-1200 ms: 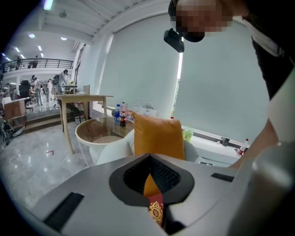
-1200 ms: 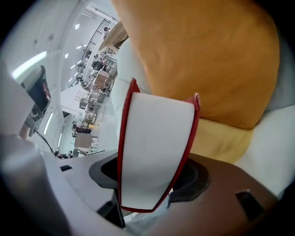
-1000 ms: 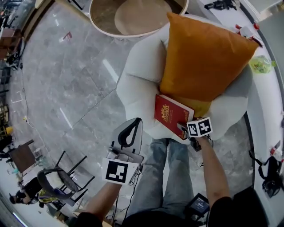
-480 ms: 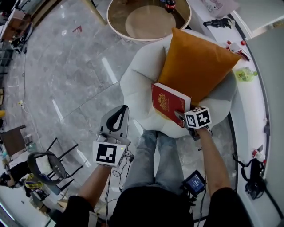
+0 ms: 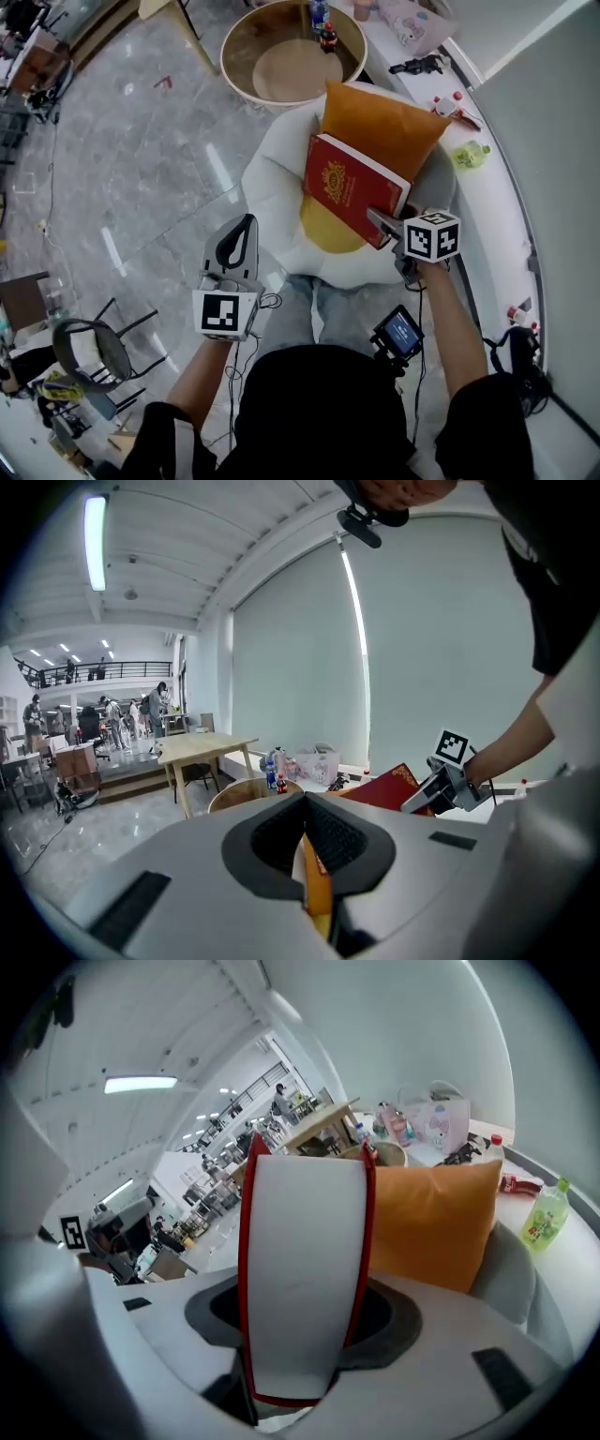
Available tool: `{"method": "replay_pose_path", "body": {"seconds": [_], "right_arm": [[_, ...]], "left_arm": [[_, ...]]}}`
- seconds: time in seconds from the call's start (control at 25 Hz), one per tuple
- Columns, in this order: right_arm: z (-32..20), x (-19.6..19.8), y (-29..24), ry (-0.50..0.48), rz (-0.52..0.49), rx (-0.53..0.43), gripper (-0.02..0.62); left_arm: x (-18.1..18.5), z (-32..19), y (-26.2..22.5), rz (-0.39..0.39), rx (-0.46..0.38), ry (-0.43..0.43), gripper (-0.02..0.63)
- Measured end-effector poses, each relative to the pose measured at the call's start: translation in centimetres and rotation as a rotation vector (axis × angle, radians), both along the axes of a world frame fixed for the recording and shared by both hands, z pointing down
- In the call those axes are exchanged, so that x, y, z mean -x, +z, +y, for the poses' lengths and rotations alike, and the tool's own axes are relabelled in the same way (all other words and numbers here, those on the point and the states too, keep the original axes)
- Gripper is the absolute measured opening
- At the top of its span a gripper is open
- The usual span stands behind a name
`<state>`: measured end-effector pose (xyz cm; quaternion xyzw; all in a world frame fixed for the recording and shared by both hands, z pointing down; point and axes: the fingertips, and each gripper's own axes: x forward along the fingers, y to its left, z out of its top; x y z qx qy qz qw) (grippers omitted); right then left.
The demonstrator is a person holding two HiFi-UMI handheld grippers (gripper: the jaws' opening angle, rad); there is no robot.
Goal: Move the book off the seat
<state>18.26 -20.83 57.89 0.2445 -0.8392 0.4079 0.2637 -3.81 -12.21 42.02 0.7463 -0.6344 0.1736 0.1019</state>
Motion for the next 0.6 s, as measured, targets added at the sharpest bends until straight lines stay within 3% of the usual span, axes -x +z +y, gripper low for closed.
{"method": "replay_pose_path", "body": {"seconds": [0.16,0.28,0.6], "right_arm": [[-0.9,-1.2,-6.0,0.024,-0.112,-0.084,0.242],[-0.9,-1.0,-9.8,0.029,-0.179,-0.136,0.242],[0.3,3.8,-20.0,-0.077,-0.404,-0.299,0.241]], "left_arm": [[-0.8,1.1,-2.8,0.061,-0.051,-0.067,0.011],[0.6,2.8,-5.2,0.044,-0.1,-0.14,0.011],[6.2,8.8,-12.4,0.033,-0.213,-0.375,0.011]]}}
